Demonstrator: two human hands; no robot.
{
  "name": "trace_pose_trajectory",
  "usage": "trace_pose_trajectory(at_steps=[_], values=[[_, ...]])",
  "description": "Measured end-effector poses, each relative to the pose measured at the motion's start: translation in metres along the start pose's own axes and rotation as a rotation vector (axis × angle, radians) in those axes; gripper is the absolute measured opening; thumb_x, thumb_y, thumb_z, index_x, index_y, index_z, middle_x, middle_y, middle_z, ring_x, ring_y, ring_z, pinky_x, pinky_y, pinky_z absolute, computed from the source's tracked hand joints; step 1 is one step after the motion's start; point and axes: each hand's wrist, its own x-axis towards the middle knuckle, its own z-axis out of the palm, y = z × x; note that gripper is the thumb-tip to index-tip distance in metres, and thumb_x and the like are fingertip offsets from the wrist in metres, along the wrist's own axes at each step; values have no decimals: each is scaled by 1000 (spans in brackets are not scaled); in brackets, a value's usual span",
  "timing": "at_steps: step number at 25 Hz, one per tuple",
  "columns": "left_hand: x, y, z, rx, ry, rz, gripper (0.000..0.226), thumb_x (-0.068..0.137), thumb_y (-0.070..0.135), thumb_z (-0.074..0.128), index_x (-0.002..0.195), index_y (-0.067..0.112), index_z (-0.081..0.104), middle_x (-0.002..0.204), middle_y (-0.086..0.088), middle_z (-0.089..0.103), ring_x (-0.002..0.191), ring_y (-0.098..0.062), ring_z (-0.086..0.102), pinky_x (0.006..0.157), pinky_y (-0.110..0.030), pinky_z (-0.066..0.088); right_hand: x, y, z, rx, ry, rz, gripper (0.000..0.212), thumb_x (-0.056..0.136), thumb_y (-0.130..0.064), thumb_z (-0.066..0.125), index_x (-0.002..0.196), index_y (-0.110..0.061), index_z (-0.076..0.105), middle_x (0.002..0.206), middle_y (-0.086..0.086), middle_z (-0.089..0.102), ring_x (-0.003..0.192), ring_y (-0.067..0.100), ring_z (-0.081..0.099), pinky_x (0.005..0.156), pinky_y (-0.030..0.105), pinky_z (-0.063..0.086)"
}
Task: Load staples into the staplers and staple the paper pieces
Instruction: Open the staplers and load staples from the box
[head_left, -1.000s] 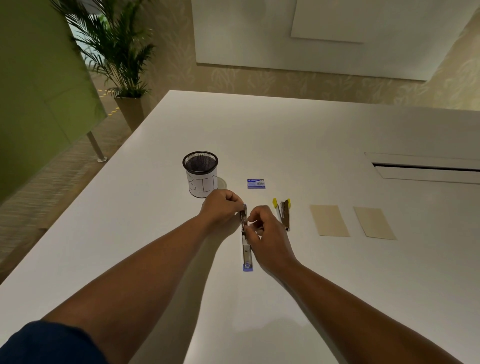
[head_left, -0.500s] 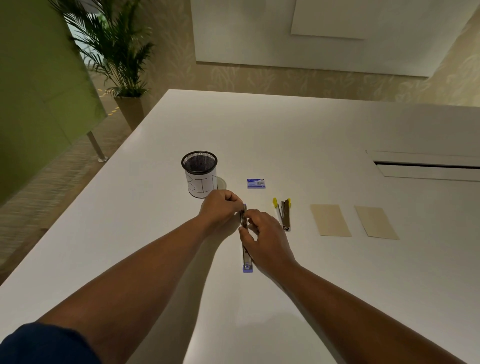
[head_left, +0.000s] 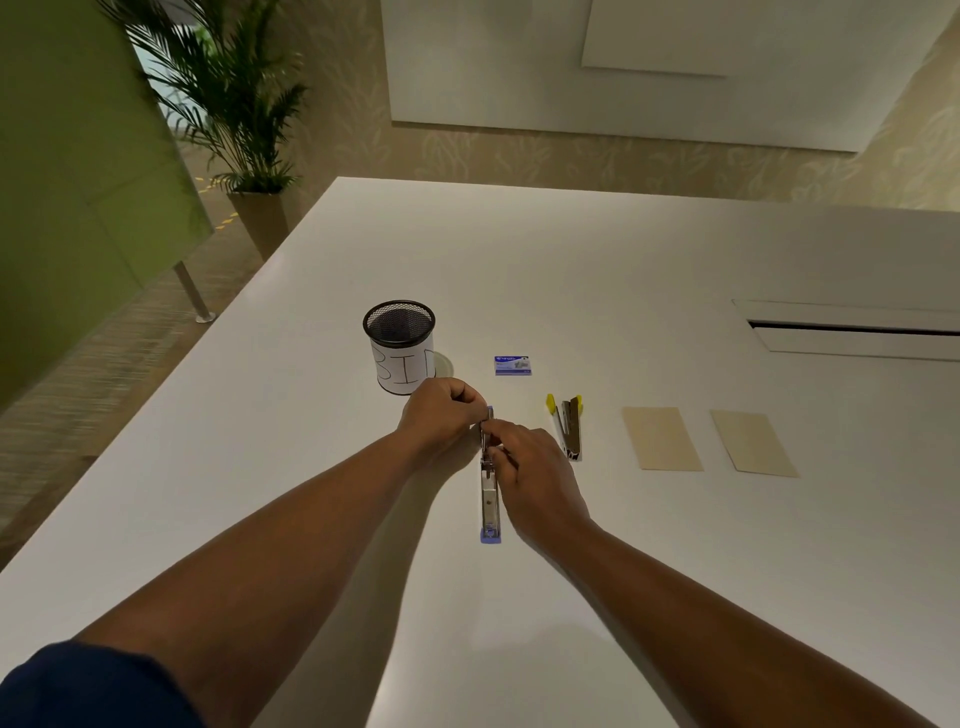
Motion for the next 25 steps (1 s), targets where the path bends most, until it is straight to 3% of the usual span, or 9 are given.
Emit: trace_pose_trajectory(at_steps=[7,11,16,19,25], values=[[1,0,-1,15,-21,17,9,84,20,74,78,20,80,80,6,78,82,-12,72,78,-34,57,12,-3,2,31,28,111,25,104,-35,49,126,-37,64,113,-13,67,97,6,59,79,32,51],[0,2,0,24,-14,1,10,84,20,72,78,19,81,78,7,77,77,-9,70,77,-33,55,16,-5,3,61,12,193,29,99,-41,53,126,-46,45,97,-14,64,91,8,65,75,39,56],[-4,1,-1,22,-18,24,11,88,19,71,83,19,81,82,10,77,81,-5,69,80,-30,55,17,-5,2,20,29,194,10,100,-34,48,105,-36,56,92,-11,66,84,11,64,71,41,56],[-6,1,-2,7,-27,30,10,87,19,72,84,19,81,85,11,77,83,-4,70,79,-27,55,16,-6,4,-8,28,171,14,101,-32,47,99,-34,61,95,-10,65,86,12,62,73,42,56],[-9,-3,-4,10,-67,69,8,83,23,81,90,21,79,88,7,78,87,-11,73,78,-28,56,15,-5,5,38,59,212,5,99,-39,48,99,-39,44,84,-9,69,77,13,68,69,44,59]])
